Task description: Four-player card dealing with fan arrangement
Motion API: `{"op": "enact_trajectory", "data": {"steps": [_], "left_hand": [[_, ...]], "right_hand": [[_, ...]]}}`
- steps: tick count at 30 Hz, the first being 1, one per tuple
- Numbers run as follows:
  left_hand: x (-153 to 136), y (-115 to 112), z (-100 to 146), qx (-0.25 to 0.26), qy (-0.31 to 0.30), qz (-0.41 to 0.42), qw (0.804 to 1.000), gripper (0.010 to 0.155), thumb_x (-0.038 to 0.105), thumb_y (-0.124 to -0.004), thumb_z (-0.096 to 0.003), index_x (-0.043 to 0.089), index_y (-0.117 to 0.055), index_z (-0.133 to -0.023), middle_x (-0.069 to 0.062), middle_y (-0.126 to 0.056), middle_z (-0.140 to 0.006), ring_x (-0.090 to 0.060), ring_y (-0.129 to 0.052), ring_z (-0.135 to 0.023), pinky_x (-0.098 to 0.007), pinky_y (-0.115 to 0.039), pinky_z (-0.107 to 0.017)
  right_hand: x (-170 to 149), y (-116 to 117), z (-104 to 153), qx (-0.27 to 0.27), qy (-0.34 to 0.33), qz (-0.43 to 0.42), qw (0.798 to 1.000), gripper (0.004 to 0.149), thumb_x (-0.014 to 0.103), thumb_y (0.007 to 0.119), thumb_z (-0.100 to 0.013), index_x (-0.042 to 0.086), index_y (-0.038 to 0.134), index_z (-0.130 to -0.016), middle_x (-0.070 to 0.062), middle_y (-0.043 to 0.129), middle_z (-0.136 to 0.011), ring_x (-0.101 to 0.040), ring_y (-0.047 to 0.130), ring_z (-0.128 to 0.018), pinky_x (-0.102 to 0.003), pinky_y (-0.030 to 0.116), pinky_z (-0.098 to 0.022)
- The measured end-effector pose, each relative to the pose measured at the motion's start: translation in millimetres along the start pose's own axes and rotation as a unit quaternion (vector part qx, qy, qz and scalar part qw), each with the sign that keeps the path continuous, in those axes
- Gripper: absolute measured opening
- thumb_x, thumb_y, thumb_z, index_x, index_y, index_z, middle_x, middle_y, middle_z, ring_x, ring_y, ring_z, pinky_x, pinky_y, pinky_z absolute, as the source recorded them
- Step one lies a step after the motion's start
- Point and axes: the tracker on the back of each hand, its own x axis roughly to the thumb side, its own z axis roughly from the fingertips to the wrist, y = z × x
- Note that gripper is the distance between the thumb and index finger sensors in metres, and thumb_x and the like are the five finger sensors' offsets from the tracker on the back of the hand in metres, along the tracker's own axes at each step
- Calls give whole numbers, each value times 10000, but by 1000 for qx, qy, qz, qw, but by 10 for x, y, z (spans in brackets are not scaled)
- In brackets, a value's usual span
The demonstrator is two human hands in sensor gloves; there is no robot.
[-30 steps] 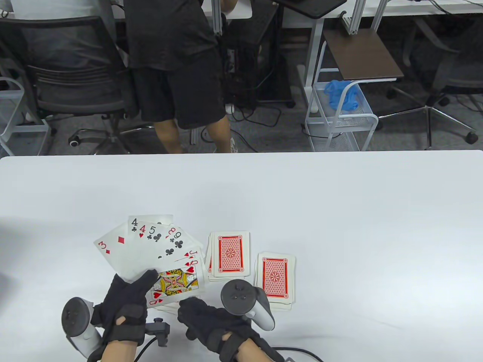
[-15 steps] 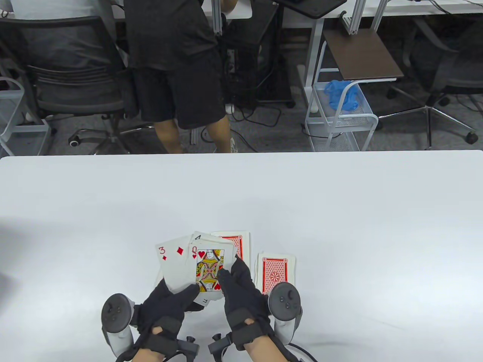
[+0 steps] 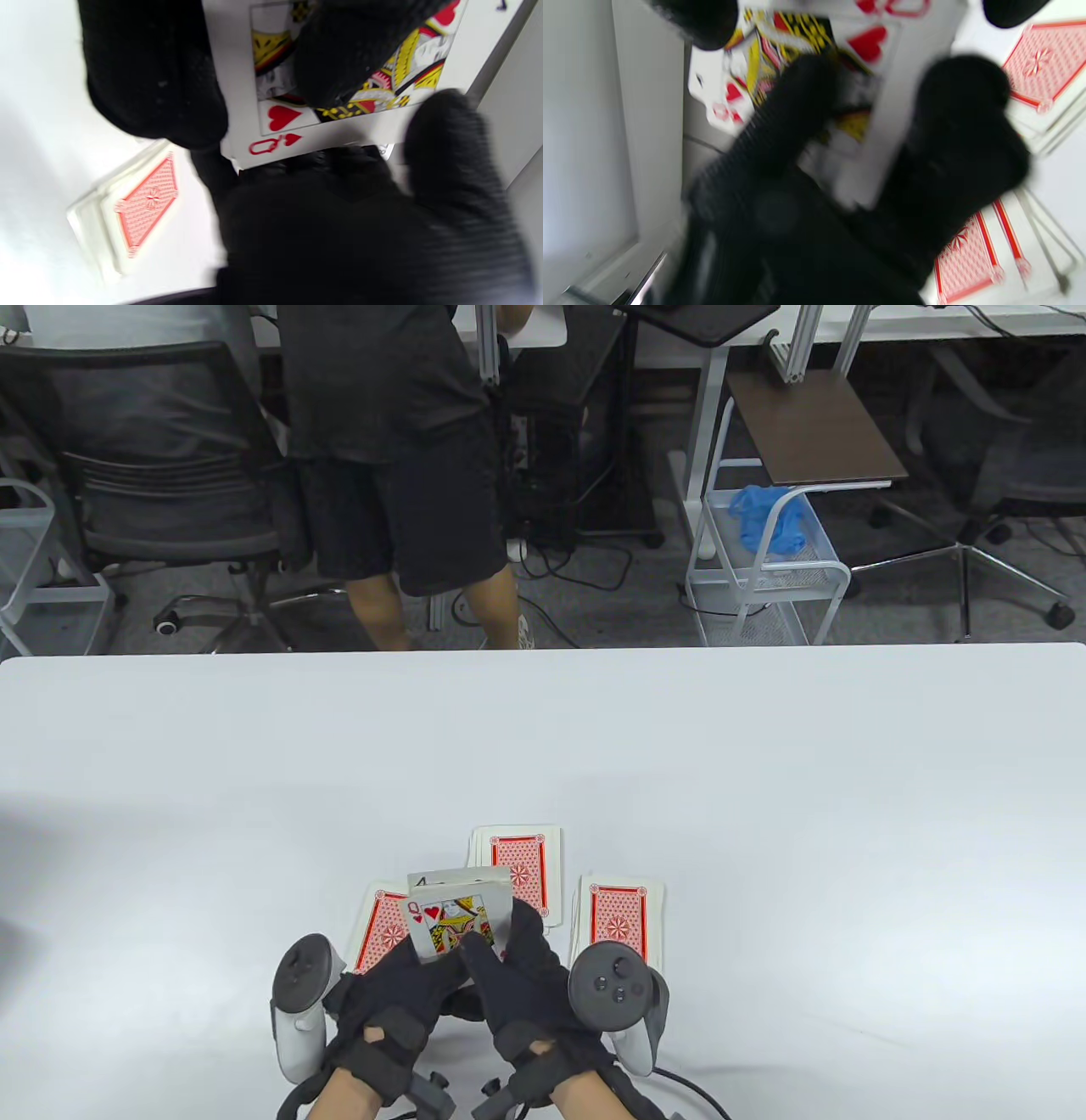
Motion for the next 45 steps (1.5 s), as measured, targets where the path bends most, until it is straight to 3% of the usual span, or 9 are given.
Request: {"op": "enact_trajectory", "data": {"steps": [4, 8, 17, 24, 27, 32, 38, 42, 45], "left_hand": [[12, -12, -13, -39, 21, -119, 992, 421, 429, -883, -513, 270, -853, -902, -45, -1015, -880, -339, -1093, -648, -408, -992, -437], [9, -152, -43, -87, 41, -128, 987, 421, 318, -886, -507, 245, -848, -920, -80, -984, -933, -391, -1057, -666, -456, -967, -449], [-9, -223, -51, -39, 51, -137, 989, 433, 204, -864, -481, 225, -812, -910, -66, -975, -905, -366, -1065, -555, -422, -969, -356], [10, -136, -49, -40, 22, -123, 991, 444, 375, -905, -494, 253, -818, -912, -62, -963, -943, -357, -1053, -584, -417, -968, -383], [-1, -169, -45, -31, 36, -104, 993, 430, 372, -908, -492, 233, -835, -893, -58, -1008, -886, -333, -1081, -540, -392, -981, -337], [-85, -143, -35, -58, 40, -2, 998, 446, 341, -867, -516, 197, -834, -938, -116, -970, -947, -426, -1058, -653, -479, -967, -434], [17, -107, -35, -32, 21, -95, 995, 447, 302, -842, -488, 171, -846, -916, -116, -1029, -870, -377, -1100, -603, -444, -996, -400], [129, -77, -21, 13, 5, -226, 974, 445, 313, -836, -482, 169, -852, -903, -107, -1061, -823, -348, -1121, -560, -418, -1014, -367], [154, -158, -23, 1, -1, -217, 976, 443, 305, -840, -480, 162, -857, -900, -116, -1065, -816, -356, -1120, -554, -428, -1009, -364]], "right_hand": [[-10, -165, -21, -88, -9, -14, 996, 779, 582, 667, -601, -46, 602, -1057, -330, 710, -1039, -575, 830, -827, -745, 646, -574], [-125, -222, 4, -119, 53, -81, 988, 480, 606, 743, -591, 152, 834, -716, -113, 944, -801, -430, 987, -657, -668, 769, -501], [-41, -99, -22, -129, 18, 22, 991, 471, 520, 765, -603, 126, 717, -857, -136, 859, -816, -327, 964, -568, -598, 800, -451], [-220, -123, -26, -113, 86, -213, 967, 378, 367, 598, -655, 115, 669, -928, -164, 807, -884, -361, 905, -644, -627, 728, -510], [-206, -152, -38, -143, 37, -115, 982, 569, 594, 705, -597, 118, 700, -909, -150, 835, -852, -369, 925, -643, -588, 829, -443], [-143, -227, -71, -162, 14, -59, 985, 361, 367, 693, -623, 110, 771, -863, -135, 924, -755, -311, 1001, -514, -532, 881, -359], [-157, -386, -199, 3, 43, -102, 994, 556, 375, 631, -650, -50, 727, -997, -336, 823, -925, -551, 887, -695, -708, 737, -483], [171, -553, -142, -111, -151, 241, 952, 506, 367, 679, -614, 97, 773, -1032, -227, 818, -1002, -550, 811, -839, -736, 662, -564], [329, -398, -96, -34, -198, 364, 909, 494, 325, 666, -618, 172, 706, -1085, -180, 761, -1081, -515, 770, -920, -730, 625, -620]]}}
